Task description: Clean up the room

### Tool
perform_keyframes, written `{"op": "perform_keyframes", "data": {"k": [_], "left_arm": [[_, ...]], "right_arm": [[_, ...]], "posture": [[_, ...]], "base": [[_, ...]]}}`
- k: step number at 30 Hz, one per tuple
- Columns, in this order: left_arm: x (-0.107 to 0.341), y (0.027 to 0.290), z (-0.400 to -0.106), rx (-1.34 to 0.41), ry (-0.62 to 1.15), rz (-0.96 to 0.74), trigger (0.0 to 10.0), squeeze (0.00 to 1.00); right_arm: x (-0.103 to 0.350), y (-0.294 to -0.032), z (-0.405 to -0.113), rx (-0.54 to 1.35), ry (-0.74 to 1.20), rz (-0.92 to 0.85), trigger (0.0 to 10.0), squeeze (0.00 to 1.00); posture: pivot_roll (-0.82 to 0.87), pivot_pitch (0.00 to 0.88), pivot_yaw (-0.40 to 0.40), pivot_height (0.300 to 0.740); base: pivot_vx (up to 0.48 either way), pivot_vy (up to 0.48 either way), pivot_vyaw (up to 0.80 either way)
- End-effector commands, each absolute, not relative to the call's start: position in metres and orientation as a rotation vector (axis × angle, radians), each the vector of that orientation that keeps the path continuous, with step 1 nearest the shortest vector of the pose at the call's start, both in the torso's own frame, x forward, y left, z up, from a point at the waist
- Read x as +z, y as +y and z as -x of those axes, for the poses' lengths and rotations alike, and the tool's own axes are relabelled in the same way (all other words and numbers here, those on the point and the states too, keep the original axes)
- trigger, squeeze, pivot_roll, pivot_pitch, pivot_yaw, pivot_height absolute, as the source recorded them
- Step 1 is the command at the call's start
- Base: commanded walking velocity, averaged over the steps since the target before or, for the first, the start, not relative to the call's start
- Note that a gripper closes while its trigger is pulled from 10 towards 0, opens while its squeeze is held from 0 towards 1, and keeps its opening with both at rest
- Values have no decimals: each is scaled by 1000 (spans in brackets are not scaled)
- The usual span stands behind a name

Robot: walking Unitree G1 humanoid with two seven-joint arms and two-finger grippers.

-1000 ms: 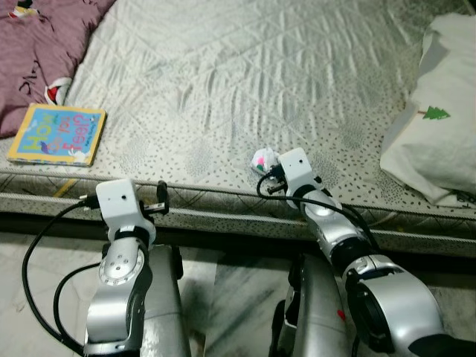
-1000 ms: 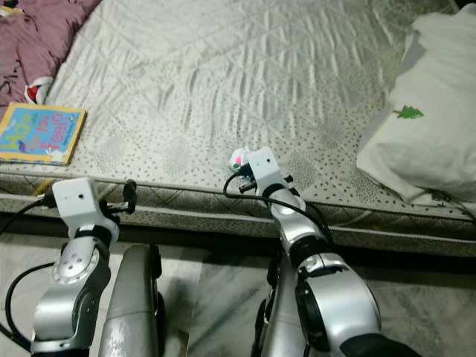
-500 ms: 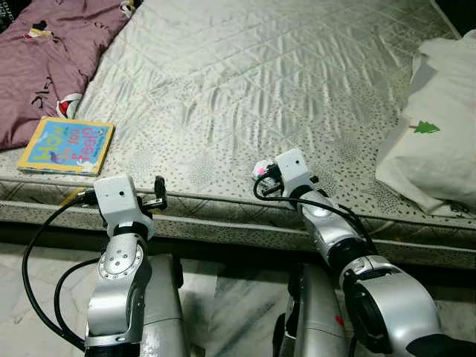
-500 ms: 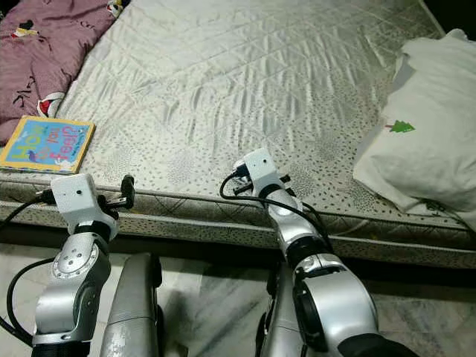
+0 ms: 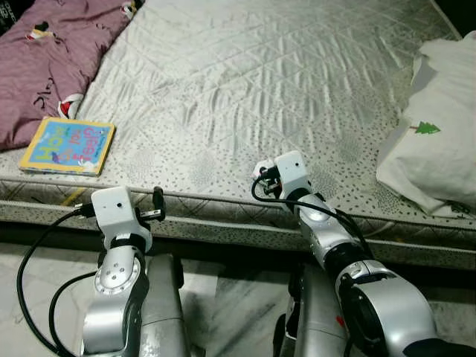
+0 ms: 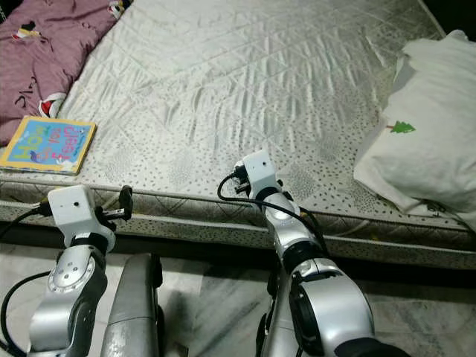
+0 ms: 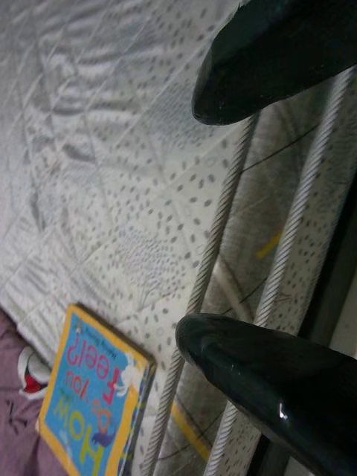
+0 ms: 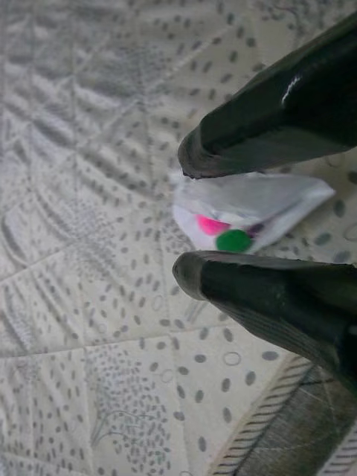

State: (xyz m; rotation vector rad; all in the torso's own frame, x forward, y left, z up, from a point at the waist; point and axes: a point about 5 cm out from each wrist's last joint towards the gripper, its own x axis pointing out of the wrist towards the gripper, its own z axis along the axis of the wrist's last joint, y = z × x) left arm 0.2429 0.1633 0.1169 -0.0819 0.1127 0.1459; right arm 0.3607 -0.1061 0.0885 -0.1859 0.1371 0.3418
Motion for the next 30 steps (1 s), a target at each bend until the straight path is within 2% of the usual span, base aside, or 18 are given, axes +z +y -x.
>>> {"op": "perform_keyframes", "data": {"k": [1, 18, 19, 20, 28, 29, 30], "left_arm": [[119, 162, -238, 134, 113, 77, 10000, 0], [122, 162, -215, 138, 155, 70, 10000, 0], [122, 161, -214, 138, 157, 71, 10000, 0], [123, 161, -214, 139, 159, 72, 10000, 0], [123, 161, -213, 142, 169, 83, 10000, 0], [123, 160, -213, 142, 170, 84, 10000, 0], [123, 160, -213, 142, 170, 84, 10000, 0]], "right_arm": [[86, -108, -359, 315, 138, 155, 10000, 1000], [99, -113, -372, 151, 158, 109, 10000, 1000], [99, -110, -372, 156, 161, 104, 10000, 129], [100, -108, -372, 160, 164, 102, 10000, 0], [89, -100, -367, 169, 231, 57, 10000, 0], [87, -97, -366, 171, 242, 33, 0, 0], [87, -96, -366, 170, 245, 28, 0, 0]], "posture": [[133, 231, -6, 556], [177, 306, -9, 556], [179, 309, -10, 556], [180, 310, -11, 556], [184, 314, -15, 556], [186, 314, -15, 556], [187, 313, -15, 556]], "base": [[0, 0, 0], [0, 0, 0], [0, 0, 0], [0, 0, 0], [0, 0, 0], [0, 0, 0], [0, 0, 0]]}}
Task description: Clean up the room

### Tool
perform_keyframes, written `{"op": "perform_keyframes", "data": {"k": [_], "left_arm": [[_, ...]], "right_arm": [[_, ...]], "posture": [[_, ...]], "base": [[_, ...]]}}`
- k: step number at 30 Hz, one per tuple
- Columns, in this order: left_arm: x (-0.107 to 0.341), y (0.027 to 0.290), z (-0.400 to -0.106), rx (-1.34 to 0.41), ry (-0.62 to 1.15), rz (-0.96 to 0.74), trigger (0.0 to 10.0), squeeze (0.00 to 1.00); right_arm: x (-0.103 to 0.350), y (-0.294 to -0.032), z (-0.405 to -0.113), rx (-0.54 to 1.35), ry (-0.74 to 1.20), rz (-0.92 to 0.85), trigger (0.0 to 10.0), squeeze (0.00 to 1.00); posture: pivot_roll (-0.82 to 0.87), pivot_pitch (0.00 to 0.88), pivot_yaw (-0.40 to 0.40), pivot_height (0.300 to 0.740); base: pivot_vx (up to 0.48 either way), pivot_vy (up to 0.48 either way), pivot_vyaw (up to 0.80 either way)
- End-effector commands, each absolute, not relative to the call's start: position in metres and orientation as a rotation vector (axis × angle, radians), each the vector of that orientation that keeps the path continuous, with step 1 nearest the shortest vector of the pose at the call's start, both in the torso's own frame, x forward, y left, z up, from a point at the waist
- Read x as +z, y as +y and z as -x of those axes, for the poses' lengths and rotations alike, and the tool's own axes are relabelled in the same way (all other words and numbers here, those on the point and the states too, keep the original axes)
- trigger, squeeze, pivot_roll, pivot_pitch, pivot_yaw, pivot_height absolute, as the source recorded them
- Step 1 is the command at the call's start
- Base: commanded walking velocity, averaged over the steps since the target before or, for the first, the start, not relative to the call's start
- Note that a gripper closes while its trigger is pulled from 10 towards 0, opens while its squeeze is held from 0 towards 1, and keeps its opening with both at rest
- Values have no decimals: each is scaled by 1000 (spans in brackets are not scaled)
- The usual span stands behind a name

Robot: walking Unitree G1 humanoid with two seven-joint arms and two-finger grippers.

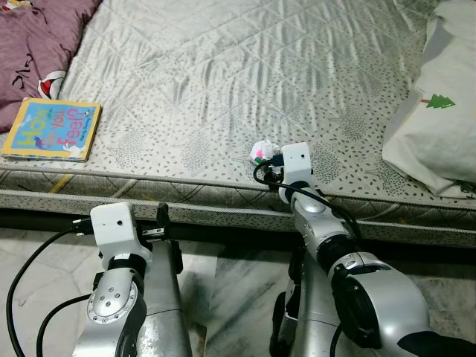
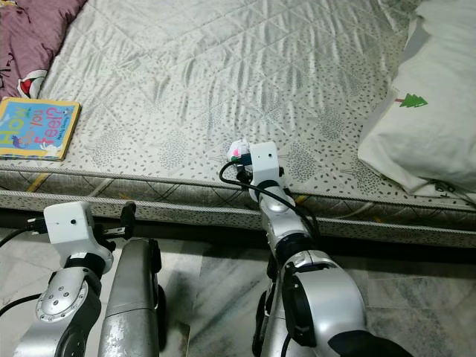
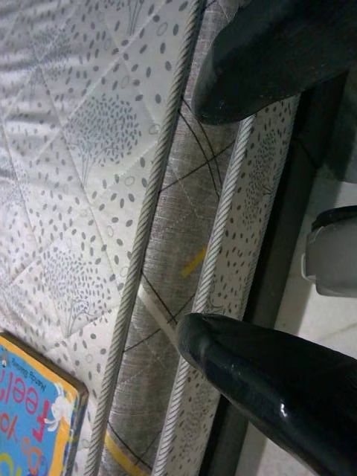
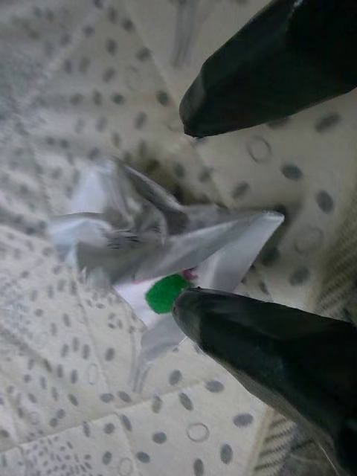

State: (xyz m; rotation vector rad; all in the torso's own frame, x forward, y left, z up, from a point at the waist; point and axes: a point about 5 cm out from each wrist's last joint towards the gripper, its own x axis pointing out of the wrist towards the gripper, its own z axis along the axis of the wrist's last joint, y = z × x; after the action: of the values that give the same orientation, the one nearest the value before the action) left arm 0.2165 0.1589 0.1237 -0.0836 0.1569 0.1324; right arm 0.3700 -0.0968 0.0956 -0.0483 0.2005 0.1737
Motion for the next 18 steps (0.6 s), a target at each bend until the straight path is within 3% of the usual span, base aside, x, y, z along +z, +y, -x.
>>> {"op": "perform_keyframes", "data": {"k": [1, 18], "left_arm": [[123, 161, -213, 142, 170, 85, 10000, 0], [123, 162, -213, 153, 177, 95, 10000, 0]], "right_arm": [[86, -95, -366, 171, 250, 23, 0, 0], [85, -94, -365, 159, 265, 0, 0, 0]], "posture": [[188, 312, -15, 556], [192, 295, -23, 556]], "base": [[0, 0, 0], [0, 0, 0]]}}
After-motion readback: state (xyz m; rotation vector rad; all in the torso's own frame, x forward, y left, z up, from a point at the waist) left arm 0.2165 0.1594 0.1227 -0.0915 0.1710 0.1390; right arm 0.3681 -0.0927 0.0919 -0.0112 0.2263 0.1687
